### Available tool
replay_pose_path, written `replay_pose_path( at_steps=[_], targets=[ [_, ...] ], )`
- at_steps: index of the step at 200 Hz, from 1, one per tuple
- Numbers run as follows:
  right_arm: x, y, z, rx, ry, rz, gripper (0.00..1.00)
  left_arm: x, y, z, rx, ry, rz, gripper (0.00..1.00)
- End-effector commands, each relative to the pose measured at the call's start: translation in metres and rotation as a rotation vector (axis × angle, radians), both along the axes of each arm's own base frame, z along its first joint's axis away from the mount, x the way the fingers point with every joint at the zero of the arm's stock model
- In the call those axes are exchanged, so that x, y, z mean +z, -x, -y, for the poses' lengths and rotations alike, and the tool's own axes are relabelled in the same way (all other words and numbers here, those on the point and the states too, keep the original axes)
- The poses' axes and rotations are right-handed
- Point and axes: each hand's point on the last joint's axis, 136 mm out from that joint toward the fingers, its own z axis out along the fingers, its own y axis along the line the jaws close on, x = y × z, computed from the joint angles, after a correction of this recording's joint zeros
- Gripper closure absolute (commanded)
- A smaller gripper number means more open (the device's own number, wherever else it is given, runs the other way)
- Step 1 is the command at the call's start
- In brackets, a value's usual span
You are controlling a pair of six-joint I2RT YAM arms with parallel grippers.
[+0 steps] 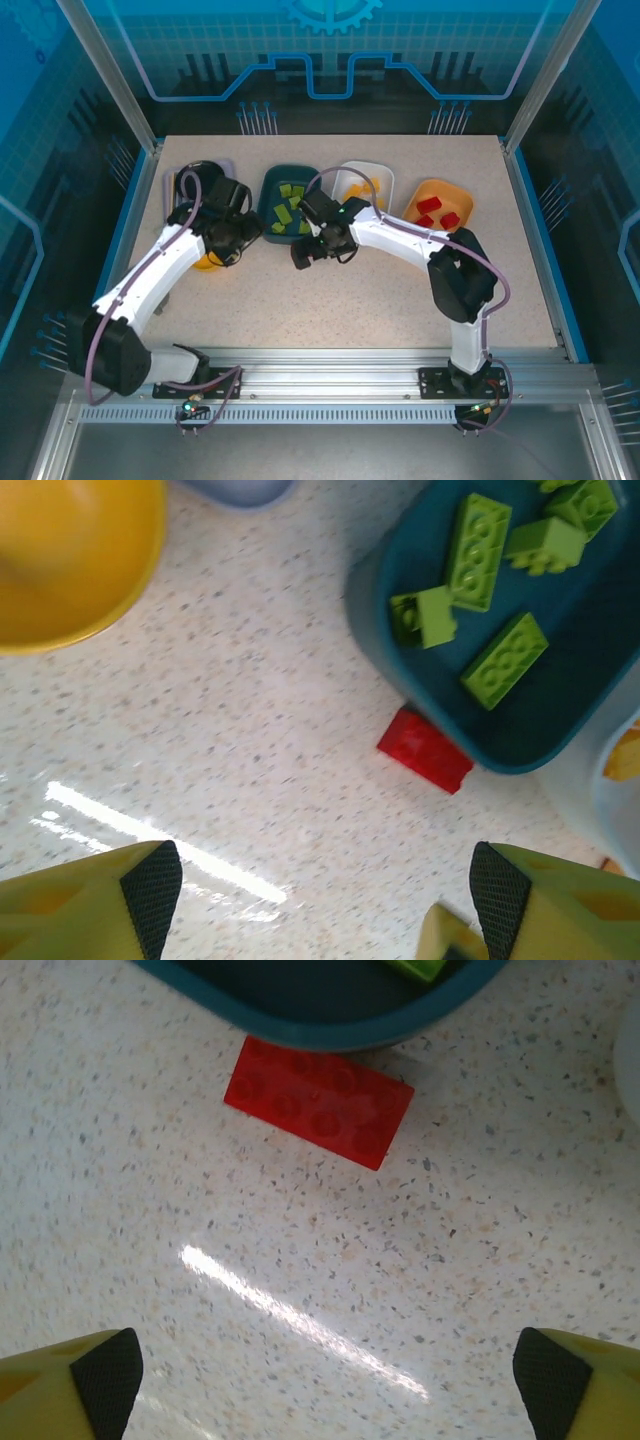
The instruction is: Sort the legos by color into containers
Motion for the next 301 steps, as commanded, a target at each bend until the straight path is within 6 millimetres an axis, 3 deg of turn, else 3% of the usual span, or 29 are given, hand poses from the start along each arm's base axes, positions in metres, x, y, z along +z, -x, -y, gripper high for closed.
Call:
replay_pose_path(
  at_steps=[1, 41, 78, 108, 141, 149, 155, 214, 216, 249, 274, 301],
  targets=[
    [-0.015, -0.009, -0.009, -0.13, 0.03, 0.054, 0.0, 0.007, 0.013, -0.009, -0.02, -0.014, 0.026, 0.19],
    [-0.048, -0.015, -0.024, -0.238, 0.097, 0.095, 0.0, 0.012, 0.028, -0.015, -0.062, -0.036, 0.016, 0.16],
    [-0.063, -0.026, -0.038, -0.296, 0.094, 0.151, 0.0, 0.009, 0.044, -0.017, -0.078, -0.017, 0.013, 0.16],
    [-0.078, -0.031, -0.033, -0.349, 0.163, 0.171, 0.03, 0.013, 0.046, -0.018, -0.087, -0.014, 0.021, 0.16],
    [-0.088, -0.043, -0.033, -0.366, 0.187, 0.2, 0.14, 0.016, 0.046, -0.017, -0.089, -0.004, 0.029, 0.16],
    [-0.083, -0.046, -0.034, -0.373, 0.19, 0.206, 0.17, 0.015, 0.046, -0.017, -0.088, -0.001, 0.026, 0.17],
    [-0.094, -0.045, -0.031, -0.372, 0.218, 0.198, 0.19, 0.015, 0.046, -0.016, -0.087, 0.001, 0.026, 0.17],
    [-0.094, -0.044, -0.021, -0.368, 0.238, 0.191, 0.45, 0.014, 0.047, -0.015, -0.079, 0.011, 0.024, 0.18],
    [-0.084, -0.045, -0.022, -0.371, 0.22, 0.199, 0.45, 0.014, 0.046, -0.015, -0.079, 0.012, 0.025, 0.18],
    [-0.031, -0.033, 0.003, -0.39, 0.147, 0.222, 0.56, 0.014, 0.037, -0.001, -0.136, 0.06, 0.059, 0.18],
    [0.011, -0.017, 0.047, -0.425, 0.112, 0.225, 0.57, 0.016, 0.025, 0.022, -0.209, 0.121, 0.097, 0.18],
    [0.04, -0.002, 0.117, -0.499, 0.147, 0.177, 0.57, 0.018, 0.01, 0.059, -0.307, 0.163, 0.117, 0.18]
  ],
)
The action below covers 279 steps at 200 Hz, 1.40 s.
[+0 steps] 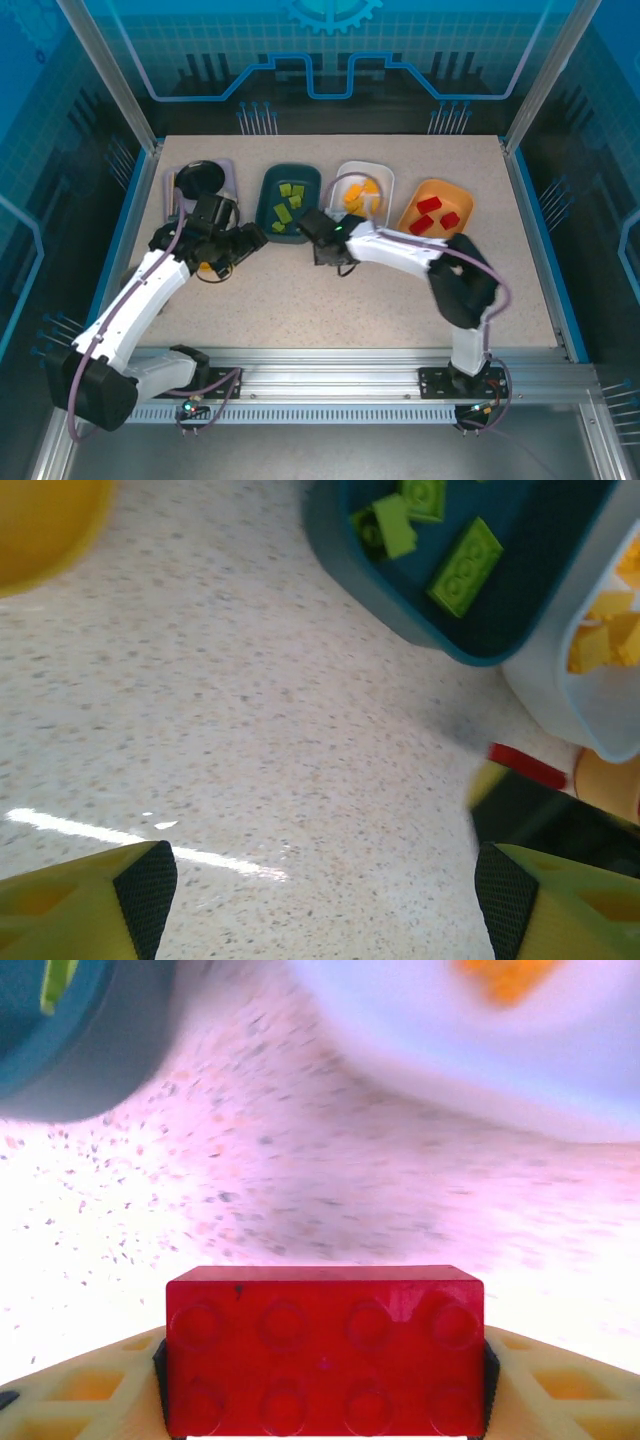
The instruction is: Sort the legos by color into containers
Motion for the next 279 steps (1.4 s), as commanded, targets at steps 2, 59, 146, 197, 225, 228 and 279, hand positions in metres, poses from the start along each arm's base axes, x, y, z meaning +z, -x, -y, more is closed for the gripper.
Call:
replay_pose_path(
  at_steps=[2, 59, 146, 197, 225, 228, 279],
  targets=[
    [0.039, 0.008, 0.064, -0.079, 0.006, -0.013, 0.58, 0.008, -0.017, 0.043, -0.133, 0.076, 0.048, 0.18],
    [0.048, 0.0, 0.187, -0.203, 0.005, -0.149, 0.57, 0.016, -0.046, 0.131, -0.391, 0.076, 0.089, 0.18],
    [-0.013, -0.04, 0.237, -0.135, 0.072, -0.451, 0.51, 0.019, -0.076, 0.163, -0.424, 0.085, 0.097, 0.18],
    [-0.032, -0.056, 0.234, -0.053, 0.159, -0.507, 0.45, 0.016, -0.079, 0.163, -0.414, 0.075, 0.088, 0.18],
    [-0.033, -0.055, 0.237, -0.062, 0.199, -0.521, 0.35, 0.016, -0.078, 0.162, -0.413, 0.071, 0.082, 0.18],
    [-0.032, -0.055, 0.237, -0.061, 0.203, -0.519, 0.34, 0.016, -0.078, 0.161, -0.414, 0.069, 0.083, 0.18],
    [-0.001, -0.055, 0.226, -0.055, 0.192, -0.4, 0.2, 0.023, -0.077, 0.156, -0.415, 0.048, 0.104, 0.18]
  ],
)
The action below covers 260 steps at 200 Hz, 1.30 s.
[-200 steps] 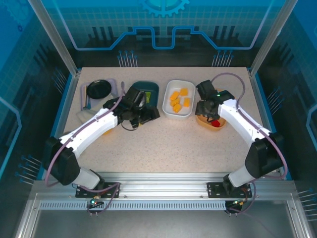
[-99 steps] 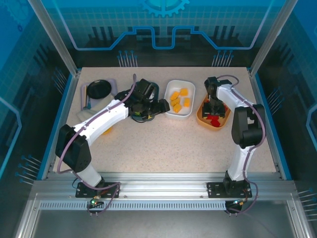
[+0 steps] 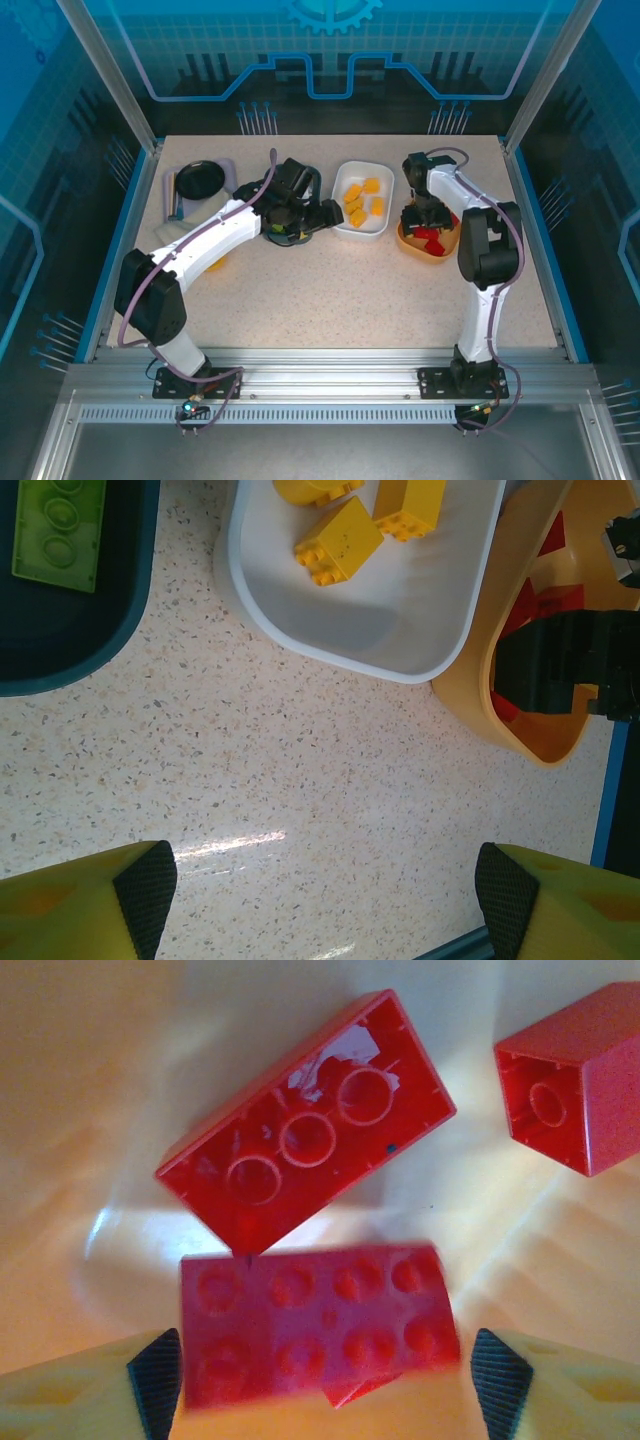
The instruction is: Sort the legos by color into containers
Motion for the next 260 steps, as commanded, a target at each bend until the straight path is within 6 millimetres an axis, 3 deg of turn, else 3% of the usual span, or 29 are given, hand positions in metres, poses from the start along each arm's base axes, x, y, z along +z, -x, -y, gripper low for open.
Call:
replay_pose_path(
  at_steps=[1, 37, 68, 97, 102, 105, 108, 128, 153, 175, 193, 200, 227, 241, 260],
  targets=[
    [0.028, 0.004, -0.004, 0.011, -0.004, 0.067, 0.2, 0.015, 0.0, -0.002, -0.012, -0.011, 0.033, 0.18],
    [0.054, 0.0, -0.003, -0.012, -0.038, 0.194, 0.21, 0.016, -0.003, -0.006, -0.007, -0.014, 0.038, 0.18],
    [0.059, -0.002, 0.006, -0.082, -0.067, 0.24, 0.27, 0.016, -0.007, -0.016, 0.027, -0.027, 0.038, 0.18],
    [0.091, -0.005, 0.01, -0.189, -0.224, 0.482, 0.22, 0.025, -0.01, -0.053, 0.133, -0.073, 0.077, 0.12],
    [0.099, -0.005, 0.013, -0.21, -0.251, 0.54, 0.13, 0.028, -0.01, -0.06, 0.155, -0.07, 0.086, 0.03],
    [0.104, -0.004, 0.013, -0.215, -0.265, 0.57, 0.02, 0.027, -0.01, -0.064, 0.165, -0.068, 0.089, 0.01],
    [0.106, -0.003, 0.014, -0.221, -0.277, 0.593, 0.0, 0.029, -0.009, -0.068, 0.174, -0.066, 0.095, 0.01],
    [0.134, 0.004, 0.012, -0.206, -0.341, 0.75, 0.0, 0.038, -0.005, -0.086, 0.203, -0.034, 0.159, 0.01],
    [0.144, 0.017, 0.022, -0.228, -0.286, 0.79, 0.0, 0.036, 0.003, -0.116, 0.23, -0.154, 0.215, 0.01],
    [0.142, 0.028, 0.043, -0.307, -0.189, 0.808, 0.0, 0.025, 0.009, -0.167, 0.374, -0.395, 0.224, 0.01],
    [0.146, 0.026, 0.05, -0.292, -0.165, 0.937, 0.0, 0.023, 0.021, -0.217, 0.539, -0.603, 0.299, 0.01],
    [0.148, 0.024, 0.055, -0.286, -0.144, 1.004, 0.0, 0.024, 0.022, -0.226, 0.544, -0.638, 0.366, 0.01],
    [0.119, 0.025, 0.07, -0.168, 0.047, 1.091, 0.0, 0.016, 0.018, -0.25, 0.506, -0.728, 0.569, 0.01],
    [0.095, 0.027, 0.073, -0.094, 0.124, 0.993, 0.0, -0.013, 0.02, -0.269, 0.511, -0.751, 0.516, 0.01],
    [0.067, 0.025, 0.07, -0.032, 0.137, 0.915, 0.0, -0.042, 0.013, -0.276, 0.417, -0.785, 0.488, 0.01]
  ],
)
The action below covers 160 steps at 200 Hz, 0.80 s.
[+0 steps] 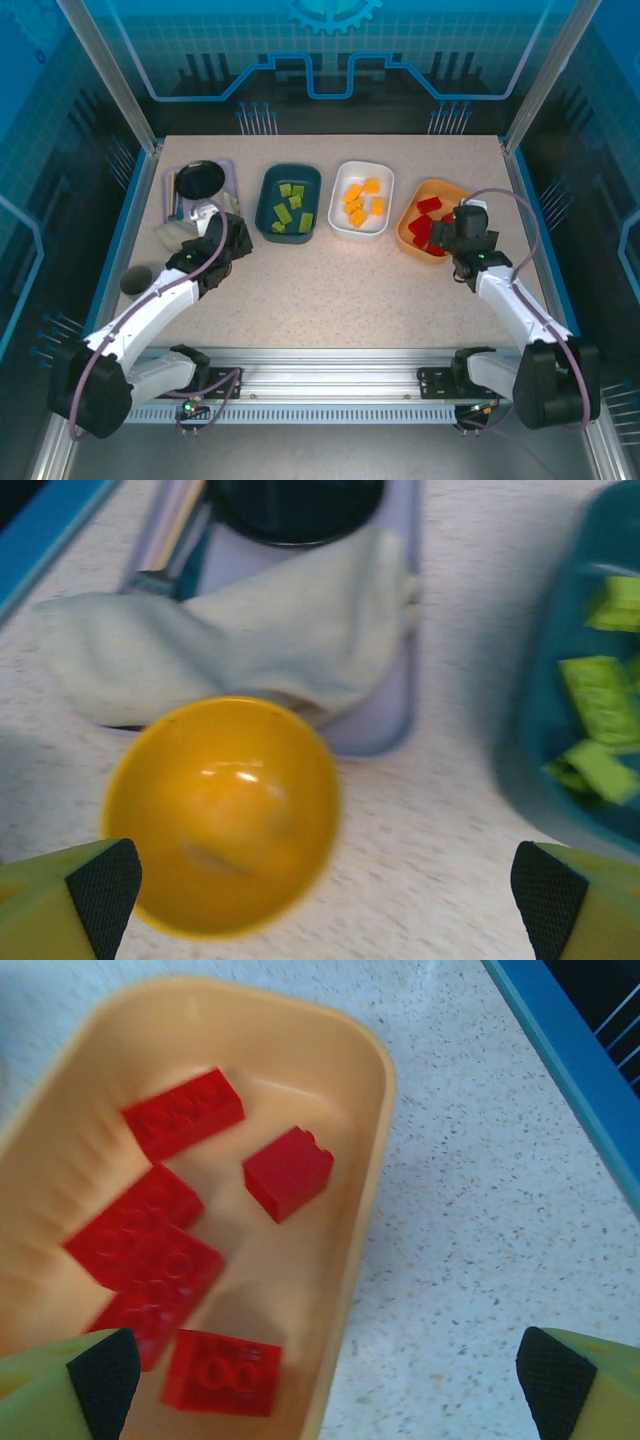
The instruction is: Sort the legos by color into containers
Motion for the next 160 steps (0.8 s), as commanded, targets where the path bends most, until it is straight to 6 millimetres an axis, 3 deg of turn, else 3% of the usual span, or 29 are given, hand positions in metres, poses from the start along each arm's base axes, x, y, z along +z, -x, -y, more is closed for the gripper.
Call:
replay_pose_path(
  at_steps=[1, 37, 47, 63, 84, 111, 130, 160],
  targets=[
    [0.002, -0.02, 0.002, 0.054, 0.13, 0.047, 0.0, -0.003, -0.024, -0.014, -0.059, -0.112, 0.051, 0.01],
    [-0.029, -0.039, -0.009, 0.1, 0.094, 0.075, 0.0, -0.043, -0.055, -0.026, -0.091, -0.081, 0.018, 0.01],
    [-0.028, -0.049, -0.013, 0.121, 0.088, 0.088, 0.0, -0.049, -0.066, -0.027, -0.105, -0.076, 0.035, 0.01],
    [-0.021, -0.068, -0.018, 0.157, 0.071, 0.161, 0.0, -0.052, -0.085, -0.029, -0.137, -0.071, 0.052, 0.01],
    [-0.03, -0.08, -0.02, 0.17, 0.016, 0.156, 0.0, -0.049, -0.107, -0.028, -0.186, -0.059, 0.121, 0.01],
    [-0.029, -0.075, -0.039, 0.281, 0.014, 0.198, 0.0, -0.046, -0.103, -0.027, -0.215, -0.019, 0.173, 0.01],
    [-0.026, -0.062, -0.04, 0.299, 0.001, 0.306, 0.0, -0.043, -0.086, -0.031, -0.193, -0.029, 0.274, 0.01],
    [-0.031, -0.06, -0.038, 0.282, 0.022, 0.328, 0.0, -0.042, -0.087, -0.03, -0.199, -0.029, 0.284, 0.01]
  ],
)
